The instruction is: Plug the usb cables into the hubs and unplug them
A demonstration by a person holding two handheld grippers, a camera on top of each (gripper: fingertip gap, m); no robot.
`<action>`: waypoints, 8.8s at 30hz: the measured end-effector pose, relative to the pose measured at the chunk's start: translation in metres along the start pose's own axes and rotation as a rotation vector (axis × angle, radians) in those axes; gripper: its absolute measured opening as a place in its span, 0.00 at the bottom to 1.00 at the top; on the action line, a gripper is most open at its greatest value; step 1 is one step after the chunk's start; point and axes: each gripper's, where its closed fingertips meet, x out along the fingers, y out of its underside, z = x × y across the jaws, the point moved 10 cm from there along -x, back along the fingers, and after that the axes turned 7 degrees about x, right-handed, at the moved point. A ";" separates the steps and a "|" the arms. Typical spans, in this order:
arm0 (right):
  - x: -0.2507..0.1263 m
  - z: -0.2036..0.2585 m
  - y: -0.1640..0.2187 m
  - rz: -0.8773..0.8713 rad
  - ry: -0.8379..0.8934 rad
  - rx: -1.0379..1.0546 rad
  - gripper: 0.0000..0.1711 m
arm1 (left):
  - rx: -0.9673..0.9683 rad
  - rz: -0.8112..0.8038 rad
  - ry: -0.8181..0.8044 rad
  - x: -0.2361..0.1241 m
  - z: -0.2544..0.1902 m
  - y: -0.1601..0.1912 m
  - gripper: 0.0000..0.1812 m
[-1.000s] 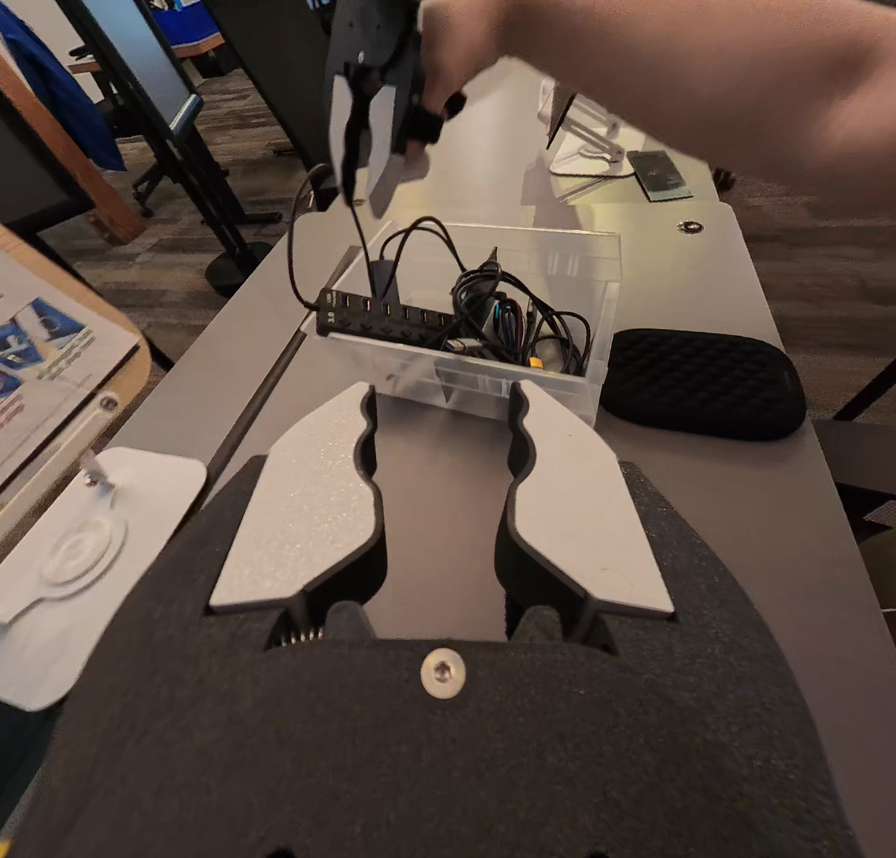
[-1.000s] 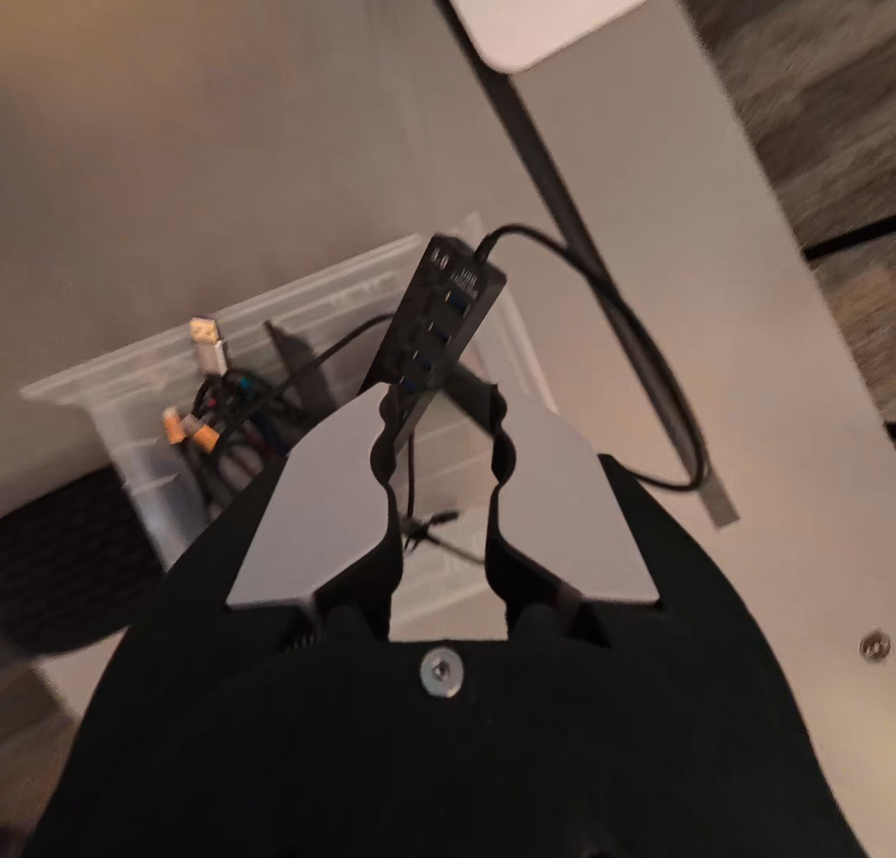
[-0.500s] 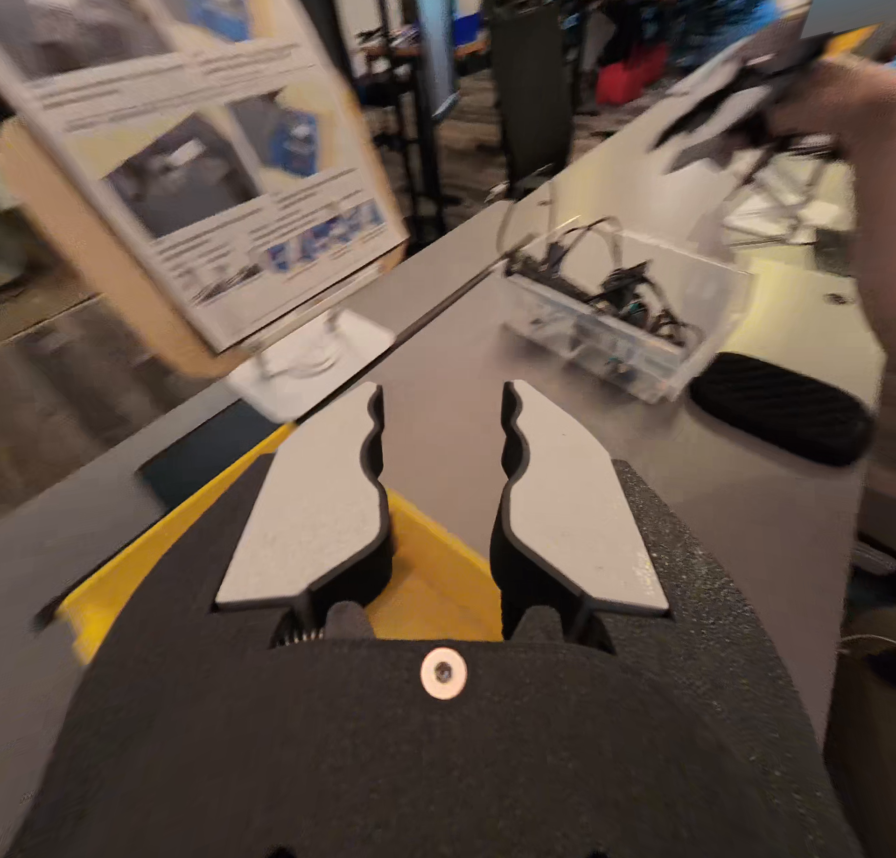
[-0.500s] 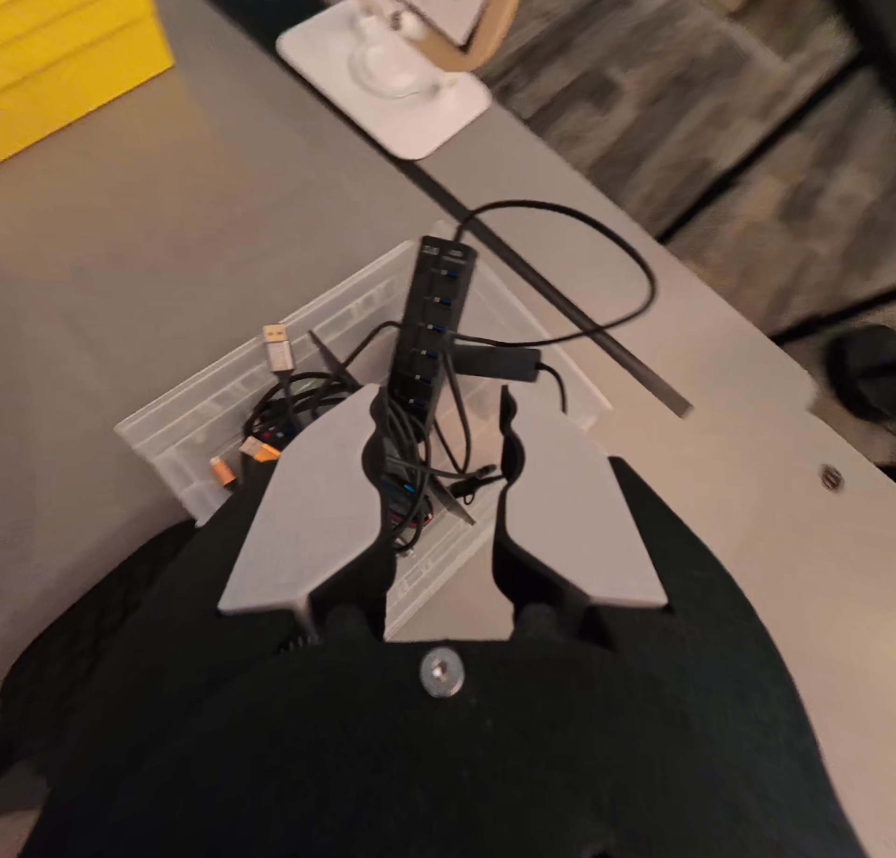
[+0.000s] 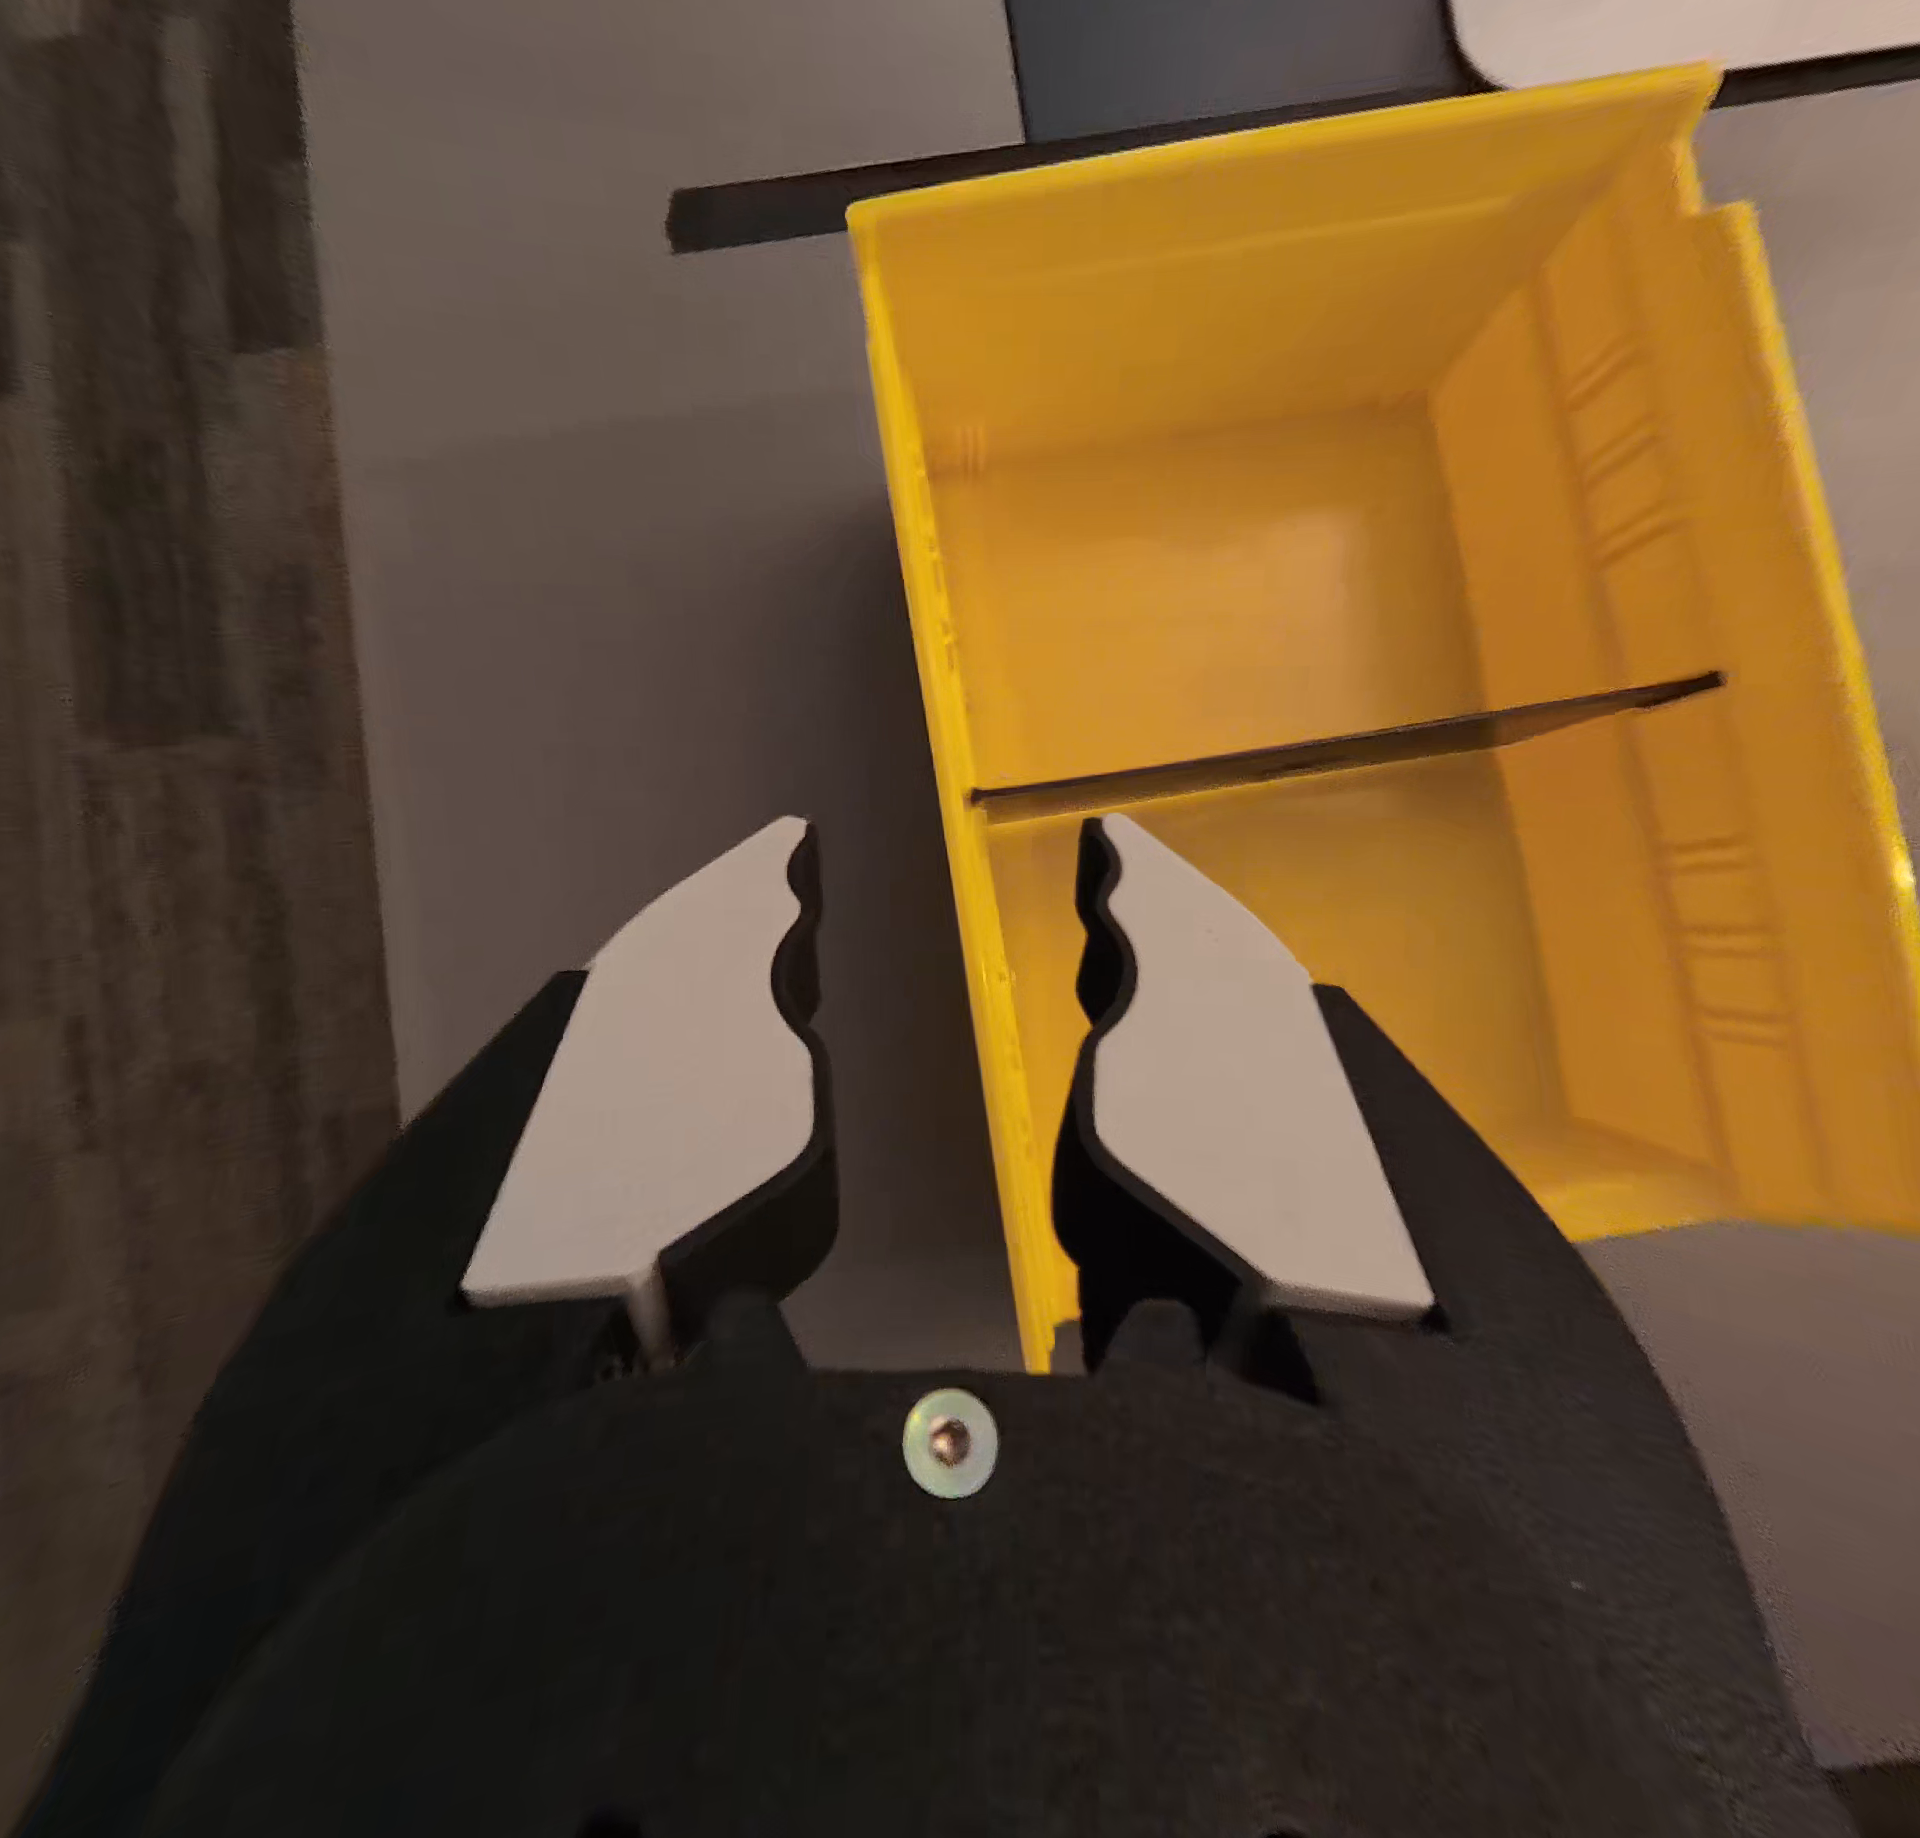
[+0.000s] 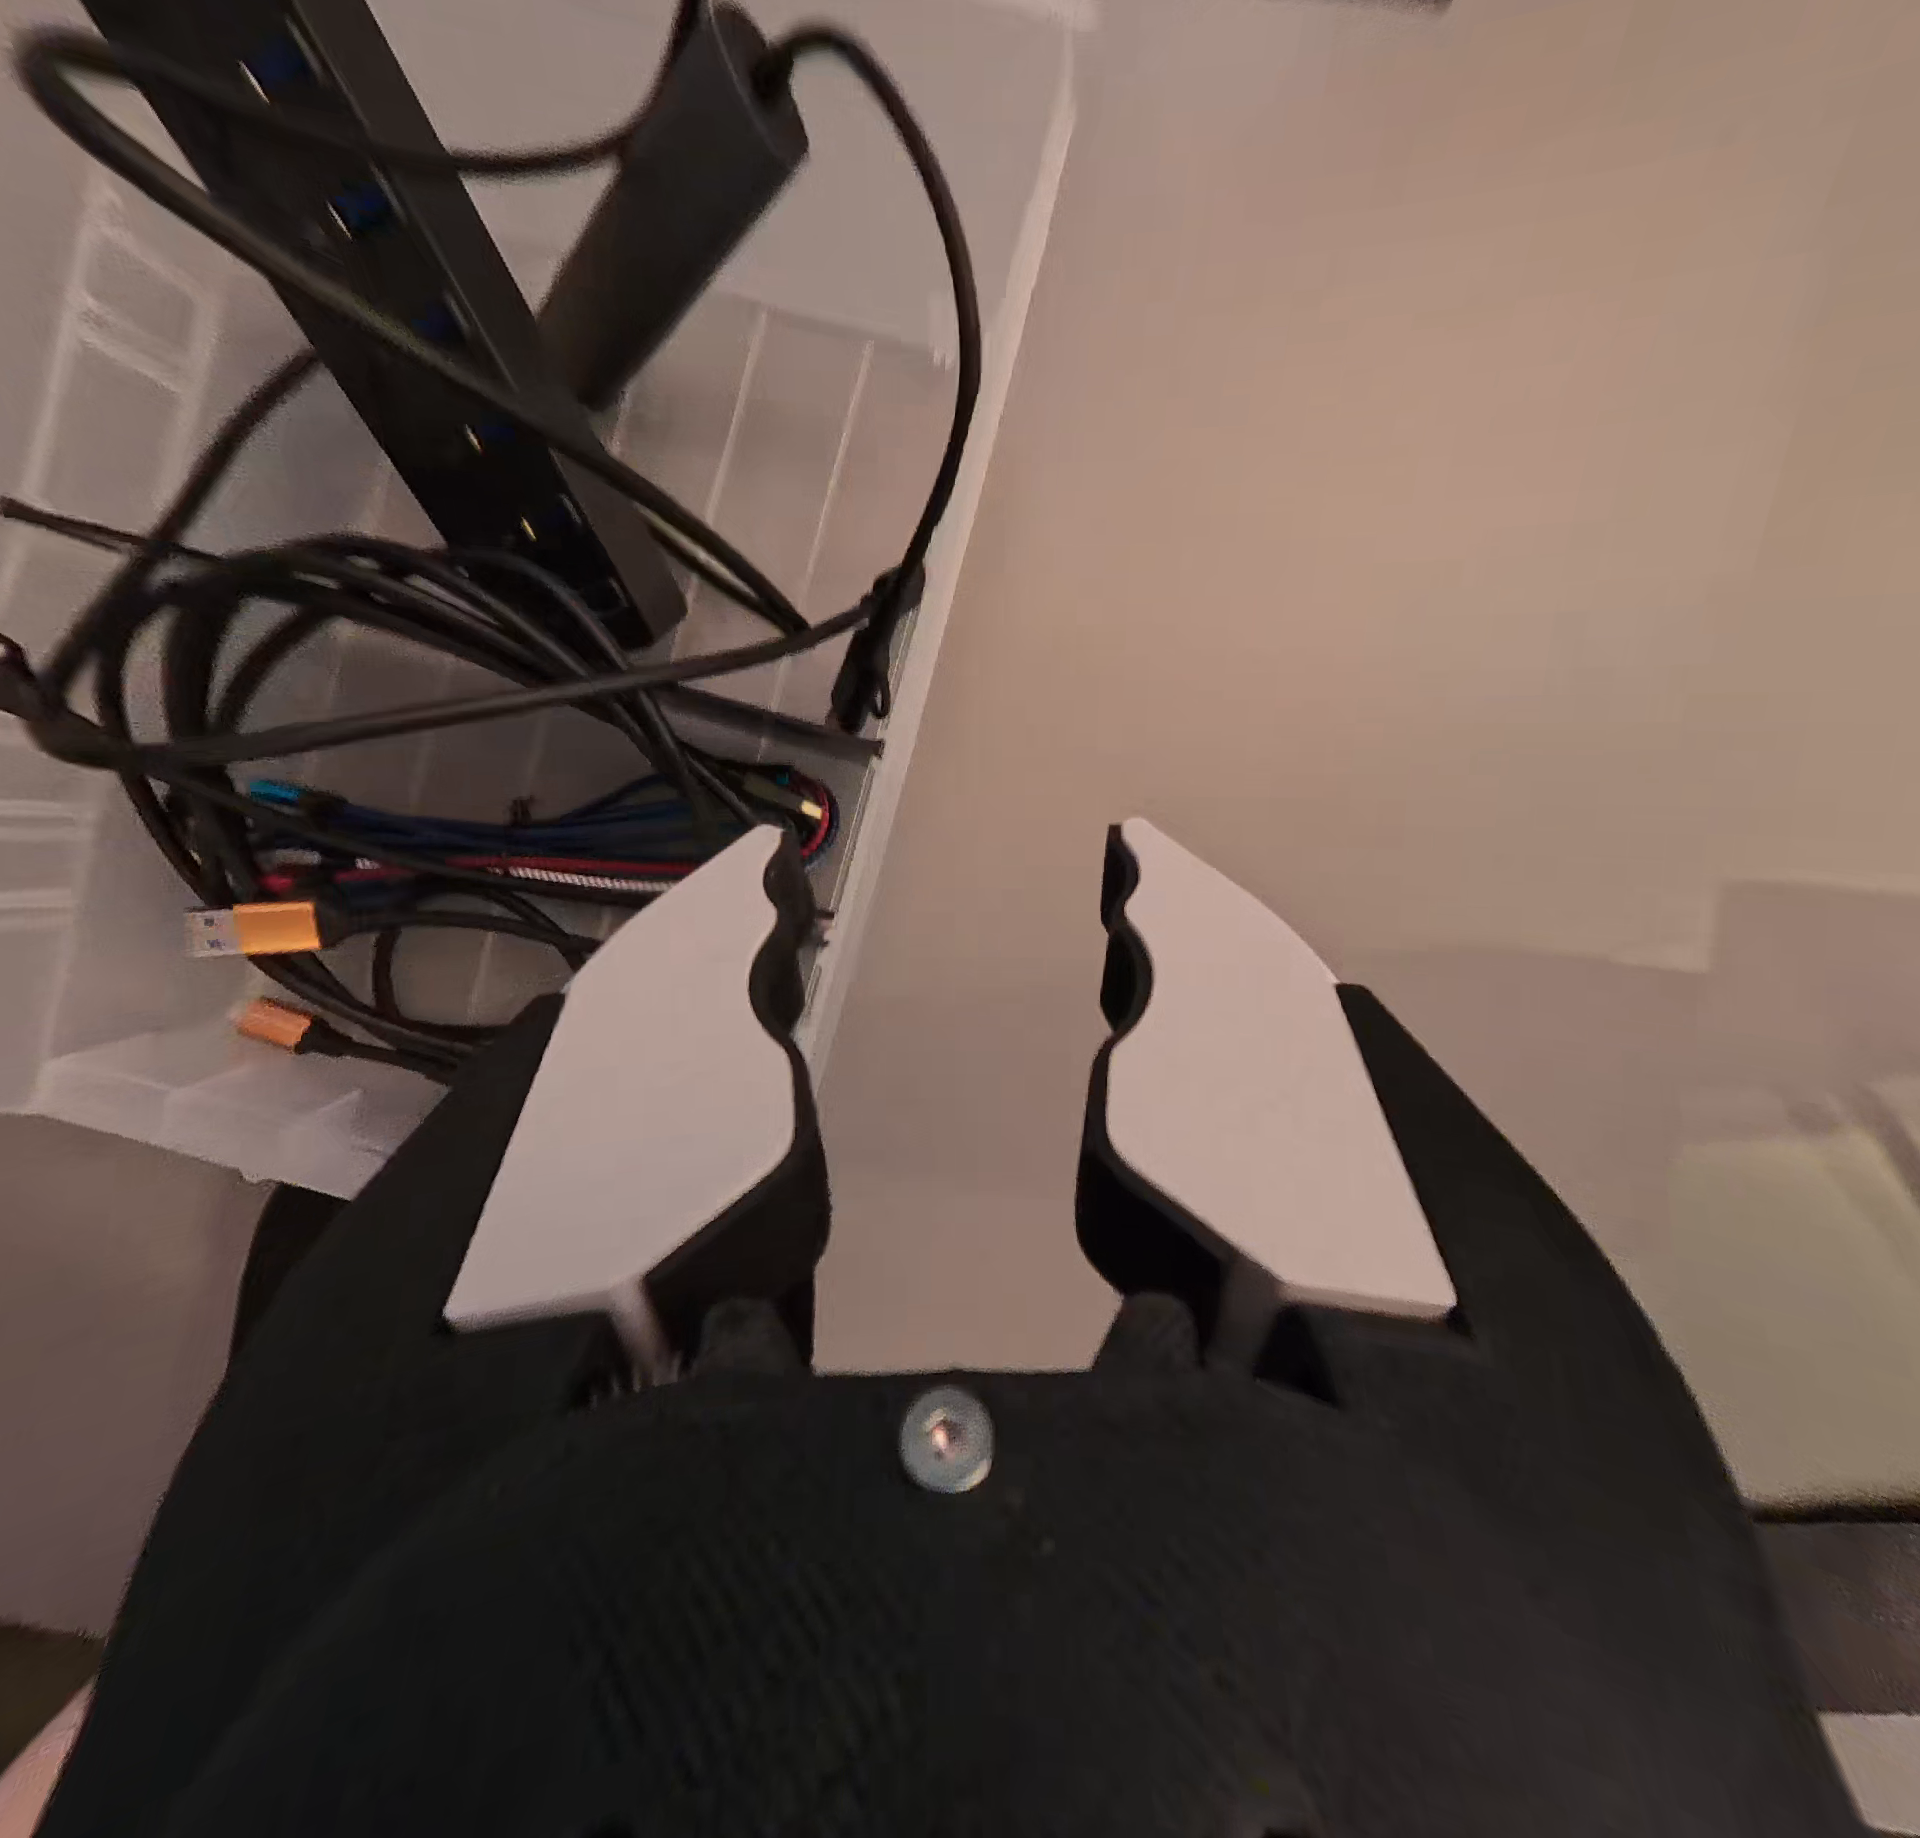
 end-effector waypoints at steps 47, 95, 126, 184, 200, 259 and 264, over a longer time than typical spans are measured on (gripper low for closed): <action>0.100 0.146 -0.032 0.541 -0.161 -0.027 0.04 | 0.196 0.504 0.185 0.091 -0.081 0.004 0.06; 0.073 0.446 0.012 -0.016 -0.120 -0.361 0.31 | 0.294 -0.445 0.249 -0.073 -0.089 -0.030 0.13; 0.139 0.459 -0.018 0.341 -0.186 -0.279 0.05 | 0.356 -0.357 0.224 -0.062 -0.096 -0.031 0.12; 0.012 0.406 -0.130 0.507 -0.310 -0.342 0.03 | 0.181 -0.932 0.357 -0.154 -0.099 -0.014 0.17; -0.112 0.033 -0.077 0.340 -0.020 0.092 0.03 | 0.407 -0.572 0.730 -0.034 -0.196 -0.065 0.16; 0.061 -0.068 0.003 0.202 -0.221 0.348 0.11 | 0.564 0.407 0.463 0.094 -0.319 -0.087 0.08; 0.061 -0.070 0.004 0.191 -0.261 0.355 0.12 | 0.476 0.431 0.389 0.099 -0.278 -0.087 0.04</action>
